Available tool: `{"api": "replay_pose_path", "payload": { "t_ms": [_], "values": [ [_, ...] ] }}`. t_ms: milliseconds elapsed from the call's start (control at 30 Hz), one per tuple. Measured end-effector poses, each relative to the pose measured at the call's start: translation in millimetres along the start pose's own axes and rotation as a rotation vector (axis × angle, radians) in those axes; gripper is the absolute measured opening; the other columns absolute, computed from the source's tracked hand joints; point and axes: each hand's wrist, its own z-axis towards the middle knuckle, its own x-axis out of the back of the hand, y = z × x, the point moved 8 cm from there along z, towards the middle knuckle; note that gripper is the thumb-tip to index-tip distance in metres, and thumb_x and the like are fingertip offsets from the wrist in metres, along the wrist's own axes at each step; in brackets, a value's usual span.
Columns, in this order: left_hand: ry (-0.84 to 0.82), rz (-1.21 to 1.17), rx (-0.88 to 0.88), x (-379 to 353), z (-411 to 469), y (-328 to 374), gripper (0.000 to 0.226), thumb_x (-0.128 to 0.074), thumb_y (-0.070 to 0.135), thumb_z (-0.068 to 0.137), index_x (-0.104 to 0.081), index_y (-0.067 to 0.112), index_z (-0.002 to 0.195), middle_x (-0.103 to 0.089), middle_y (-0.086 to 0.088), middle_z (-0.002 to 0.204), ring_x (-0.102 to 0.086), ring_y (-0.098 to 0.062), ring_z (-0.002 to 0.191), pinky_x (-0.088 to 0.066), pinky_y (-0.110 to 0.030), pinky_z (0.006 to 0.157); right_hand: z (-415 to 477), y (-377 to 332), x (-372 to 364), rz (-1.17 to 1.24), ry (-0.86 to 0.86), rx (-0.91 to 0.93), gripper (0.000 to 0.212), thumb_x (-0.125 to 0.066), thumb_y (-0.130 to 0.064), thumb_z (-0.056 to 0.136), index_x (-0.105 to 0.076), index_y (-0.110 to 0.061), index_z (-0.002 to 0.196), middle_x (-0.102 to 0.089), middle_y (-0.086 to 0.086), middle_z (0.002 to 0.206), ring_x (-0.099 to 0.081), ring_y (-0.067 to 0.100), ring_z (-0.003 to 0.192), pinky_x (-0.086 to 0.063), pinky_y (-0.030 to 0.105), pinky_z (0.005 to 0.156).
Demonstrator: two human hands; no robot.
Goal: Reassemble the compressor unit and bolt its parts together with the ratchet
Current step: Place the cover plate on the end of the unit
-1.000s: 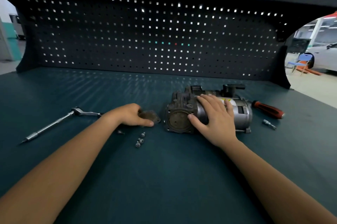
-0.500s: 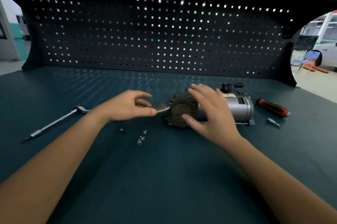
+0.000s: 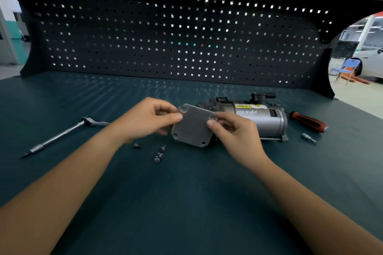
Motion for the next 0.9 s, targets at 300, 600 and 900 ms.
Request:
{"api": "replay_pose_path", "payload": {
  "t_ms": [300,600,900],
  "values": [
    [0.057,-0.159,0.108,-19.3,0.4,-12.1,0.011,-0.060,0.014,0.089,-0.067,0.015,0.082,-0.072,0.003,0.069,-0.068,-0.007,0.061,-0.053,-0.017,0.055,-14.5,-30.8,-26.9,-0.852,-0.134,0.559,0.086,-0.087,-0.042,0.053,-0.058,0.002,0.121,-0.059,0.015,0.125,-0.059,0.031,0.113,-0.033,0.065,0.095],
    [0.130,0.822,0.149,40.6,4.5,-27.0,0.018,-0.059,0.021,0.090,-0.071,0.018,0.102,-0.068,0.006,0.105,-0.060,-0.012,0.093,-0.045,-0.026,0.085,-6.8,-11.3,-19.2,-0.894,-0.103,0.546,0.082,-0.089,-0.029,0.052,-0.058,-0.006,0.125,-0.060,0.008,0.125,-0.057,0.032,0.114,-0.032,0.066,0.093],
    [-0.245,0.983,0.371,36.7,-3.2,-66.0,0.011,-0.071,0.022,0.078,-0.064,0.031,0.076,-0.066,0.012,0.083,-0.062,-0.007,0.082,-0.052,-0.023,0.075,-3.0,0.3,-26.0,-0.863,-0.089,0.536,0.082,-0.085,-0.020,0.056,-0.053,-0.008,0.131,-0.057,0.004,0.130,-0.050,0.029,0.124,-0.031,0.067,0.093]
  ]
}}
